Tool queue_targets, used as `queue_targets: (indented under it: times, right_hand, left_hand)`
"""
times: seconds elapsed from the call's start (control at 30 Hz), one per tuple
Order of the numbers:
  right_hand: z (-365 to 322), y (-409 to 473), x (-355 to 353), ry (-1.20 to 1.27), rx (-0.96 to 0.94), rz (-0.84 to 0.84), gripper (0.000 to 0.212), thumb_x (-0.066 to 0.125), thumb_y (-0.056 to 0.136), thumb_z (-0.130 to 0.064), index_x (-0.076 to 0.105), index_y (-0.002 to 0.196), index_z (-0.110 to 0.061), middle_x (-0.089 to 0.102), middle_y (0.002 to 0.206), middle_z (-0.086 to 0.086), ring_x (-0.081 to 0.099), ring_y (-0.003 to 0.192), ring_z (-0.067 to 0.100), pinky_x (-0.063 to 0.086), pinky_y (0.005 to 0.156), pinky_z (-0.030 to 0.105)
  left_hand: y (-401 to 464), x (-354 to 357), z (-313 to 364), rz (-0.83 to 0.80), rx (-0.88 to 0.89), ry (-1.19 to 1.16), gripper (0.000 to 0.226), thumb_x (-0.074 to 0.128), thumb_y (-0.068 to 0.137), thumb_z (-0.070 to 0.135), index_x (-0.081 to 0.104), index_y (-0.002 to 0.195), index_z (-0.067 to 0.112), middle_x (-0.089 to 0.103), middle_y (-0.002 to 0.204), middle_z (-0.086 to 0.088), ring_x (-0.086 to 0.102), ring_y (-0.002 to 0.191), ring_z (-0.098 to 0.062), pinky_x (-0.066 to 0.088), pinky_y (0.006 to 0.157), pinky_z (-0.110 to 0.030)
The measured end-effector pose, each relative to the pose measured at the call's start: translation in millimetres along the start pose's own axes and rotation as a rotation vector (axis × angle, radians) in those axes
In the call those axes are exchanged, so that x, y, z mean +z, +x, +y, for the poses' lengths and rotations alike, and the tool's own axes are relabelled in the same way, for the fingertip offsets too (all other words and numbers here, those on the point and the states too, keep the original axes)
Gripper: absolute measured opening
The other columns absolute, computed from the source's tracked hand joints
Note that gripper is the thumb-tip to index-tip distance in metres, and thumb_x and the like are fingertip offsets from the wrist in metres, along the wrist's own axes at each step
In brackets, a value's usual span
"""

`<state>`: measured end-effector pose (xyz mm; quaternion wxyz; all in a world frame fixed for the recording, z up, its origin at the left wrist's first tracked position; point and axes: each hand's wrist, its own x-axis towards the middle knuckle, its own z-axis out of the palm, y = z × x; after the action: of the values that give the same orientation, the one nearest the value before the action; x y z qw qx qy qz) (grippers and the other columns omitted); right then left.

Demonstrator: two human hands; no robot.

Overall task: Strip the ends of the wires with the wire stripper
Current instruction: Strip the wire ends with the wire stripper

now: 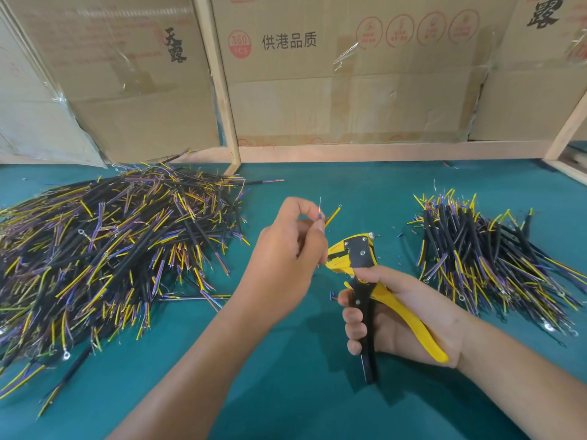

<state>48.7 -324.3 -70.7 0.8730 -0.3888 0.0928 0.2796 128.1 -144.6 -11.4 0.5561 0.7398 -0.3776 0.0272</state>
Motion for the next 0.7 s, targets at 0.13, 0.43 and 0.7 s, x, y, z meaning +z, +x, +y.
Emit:
queue_targets:
  times: [0.13, 0.43, 0.7]
  right_hand:
    - [0.2, 1.7, -1.3, 0.013, 0.008, -0.001, 0.042, 0.075, 0.085, -0.043, 0.069, 0.092, -0.001, 0.05, 0.076, 0.011, 0.048, 0.064, 0.029, 0.049, 0.07, 0.046]
    - [0.3, 1.9, -6.0, 0.021, 0.006, -0.022, 0.042, 0.07, 0.089, -0.043, 0.067, 0.095, -0.001, 0.049, 0.077, 0.012, 0.047, 0.066, 0.029, 0.048, 0.072, 0.046]
    - [0.3, -0.1, 1.9, 0.01, -0.015, 0.026, 0.042, 0.076, 0.083, -0.041, 0.067, 0.091, -0.001, 0.048, 0.075, 0.011, 0.047, 0.063, 0.028, 0.049, 0.068, 0.044]
  left_hand:
    - [0.9, -2.7, 0.6, 0.013, 0.011, -0.002, 0.007, 0.044, 0.099, 0.029, 0.045, 0.093, 0.03, 0.057, 0.063, 0.004, 0.038, 0.046, -0.006, 0.028, 0.046, -0.013]
    - [0.4, -5.3, 3.9, -0.041, 0.017, -0.076, 0.002, 0.046, 0.099, 0.03, 0.045, 0.098, 0.028, 0.061, 0.067, 0.008, 0.042, 0.057, -0.021, 0.043, 0.056, -0.037]
    - [3.4, -5.3, 4.5, -0.053, -0.008, -0.139, 0.027, 0.032, 0.105, 0.033, 0.055, 0.096, 0.023, 0.071, 0.076, 0.004, 0.035, 0.061, -0.033, 0.034, 0.058, -0.045]
